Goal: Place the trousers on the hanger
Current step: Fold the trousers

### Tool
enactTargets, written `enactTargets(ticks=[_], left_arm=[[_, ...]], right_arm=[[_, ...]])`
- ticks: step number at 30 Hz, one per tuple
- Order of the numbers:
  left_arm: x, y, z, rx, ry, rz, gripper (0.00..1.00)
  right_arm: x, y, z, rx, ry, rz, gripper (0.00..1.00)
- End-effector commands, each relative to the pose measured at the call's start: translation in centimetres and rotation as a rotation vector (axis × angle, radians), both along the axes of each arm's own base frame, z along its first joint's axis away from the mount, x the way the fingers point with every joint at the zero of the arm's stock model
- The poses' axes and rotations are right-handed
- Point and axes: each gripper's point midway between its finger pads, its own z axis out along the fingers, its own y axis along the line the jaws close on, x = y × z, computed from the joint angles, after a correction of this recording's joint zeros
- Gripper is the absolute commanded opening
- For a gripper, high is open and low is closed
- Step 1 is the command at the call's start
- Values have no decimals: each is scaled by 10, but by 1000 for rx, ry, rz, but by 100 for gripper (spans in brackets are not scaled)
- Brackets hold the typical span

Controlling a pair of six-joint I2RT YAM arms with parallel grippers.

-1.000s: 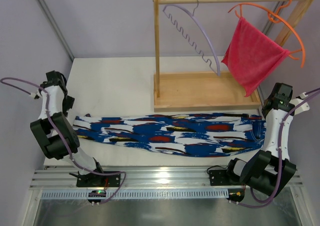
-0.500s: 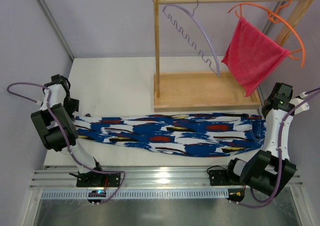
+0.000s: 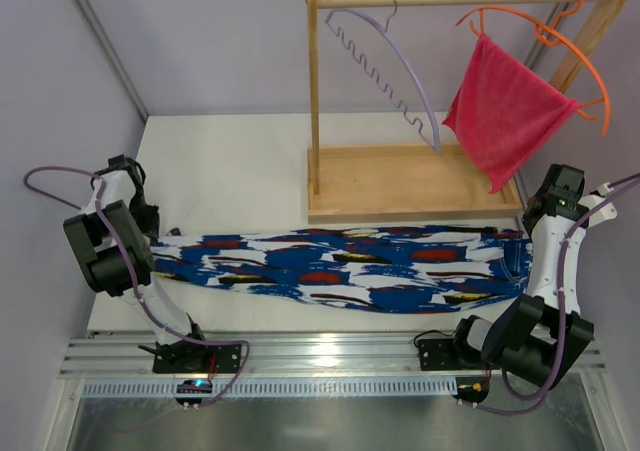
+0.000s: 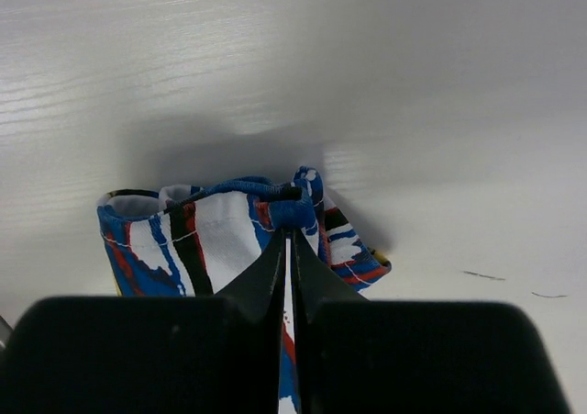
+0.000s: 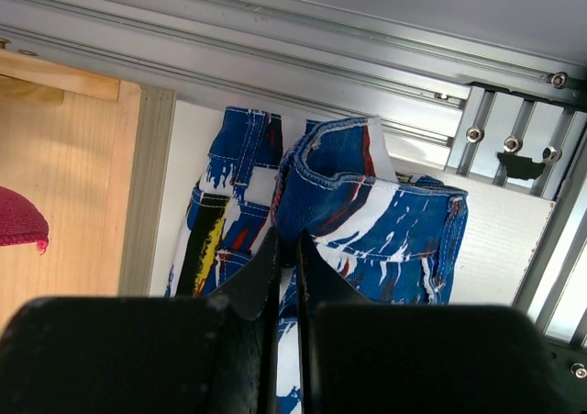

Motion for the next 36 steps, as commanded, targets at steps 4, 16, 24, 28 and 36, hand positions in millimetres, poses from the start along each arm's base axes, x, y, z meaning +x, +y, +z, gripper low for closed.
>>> enactTargets(ticks=[4, 16, 24, 28, 36], left_arm=[[8, 8, 28, 61, -70, -25, 1], [6, 15, 64, 163, -185, -63, 7], [1, 7, 24, 71, -89, -68, 66], [5, 5, 8, 39, -64, -54, 67], [0, 4, -15, 10, -5, -63, 24]], right_arm=[[10, -13, 29, -71, -72, -14, 4], [4, -9, 32, -80, -87, -14, 4], [4, -8, 36, -87, -98, 1, 4], [5, -7, 36, -85, -104, 7, 4], [4, -8, 33, -93, -97, 9, 4]])
